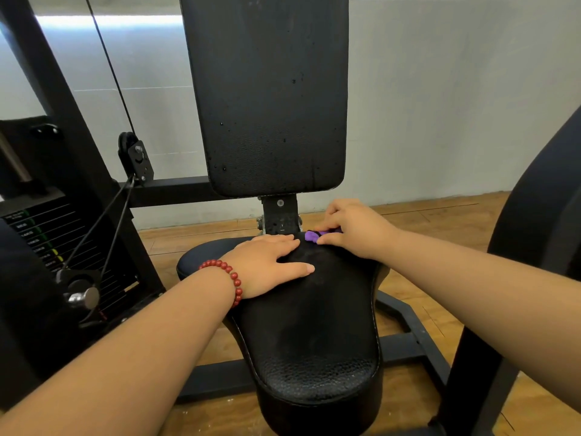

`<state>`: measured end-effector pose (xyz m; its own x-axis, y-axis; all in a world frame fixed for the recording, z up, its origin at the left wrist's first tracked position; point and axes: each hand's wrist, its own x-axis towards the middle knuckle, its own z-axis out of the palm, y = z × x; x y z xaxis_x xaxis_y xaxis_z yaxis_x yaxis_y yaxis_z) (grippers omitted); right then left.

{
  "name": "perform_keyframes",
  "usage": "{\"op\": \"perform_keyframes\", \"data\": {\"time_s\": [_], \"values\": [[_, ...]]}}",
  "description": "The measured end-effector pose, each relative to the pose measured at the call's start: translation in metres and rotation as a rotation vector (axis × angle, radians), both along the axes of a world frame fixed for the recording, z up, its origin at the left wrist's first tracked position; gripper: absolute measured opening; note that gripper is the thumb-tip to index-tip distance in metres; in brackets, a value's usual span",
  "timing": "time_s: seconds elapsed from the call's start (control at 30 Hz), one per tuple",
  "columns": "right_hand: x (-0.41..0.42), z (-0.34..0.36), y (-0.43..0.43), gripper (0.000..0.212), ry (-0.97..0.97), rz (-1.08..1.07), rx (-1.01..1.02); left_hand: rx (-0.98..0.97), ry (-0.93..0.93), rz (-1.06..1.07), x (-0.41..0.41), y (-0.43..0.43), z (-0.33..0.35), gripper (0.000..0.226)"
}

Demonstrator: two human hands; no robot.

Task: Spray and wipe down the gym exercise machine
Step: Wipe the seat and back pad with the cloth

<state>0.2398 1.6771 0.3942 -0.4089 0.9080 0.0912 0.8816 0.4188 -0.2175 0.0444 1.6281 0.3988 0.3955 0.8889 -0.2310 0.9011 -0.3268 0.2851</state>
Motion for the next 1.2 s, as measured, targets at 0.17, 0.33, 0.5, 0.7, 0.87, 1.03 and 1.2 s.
{"op": "perform_keyframes", "data": {"time_s": [0.17,0.33,0.5,0.7,0.87,1.03,1.2], "values": [[-0.003,0.002,-0.001,0.038,-0.194,0.022,-0.002,0.002,0.002,-0.003,0.0,0.001,0.0,0.07],[-0.017,0.005,0.004,0.03,-0.242,-0.052,-0.04,0.0,-0.006,0.007,0.0,0.002,-0.001,0.071],[-0.01,0.007,-0.027,0.025,-0.074,0.047,-0.053,0.011,-0.044,0.003,-0.001,0.001,-0.003,0.064],[-0.006,0.009,-0.026,0.028,0.11,0.021,-0.131,0.013,-0.144,0.033,-0.004,0.003,-0.005,0.048],[-0.012,0.007,-0.032,0.025,0.173,-0.024,-0.146,0.036,-0.203,0.064,-0.005,-0.003,-0.004,0.046],[-0.003,0.011,-0.063,0.024,0.181,0.075,-0.15,0.117,-0.239,0.083,-0.007,-0.009,-0.002,0.042],[-0.018,0.011,-0.041,0.024,0.176,-0.115,-0.158,0.135,-0.274,0.064,-0.014,-0.023,0.0,0.042]]}}
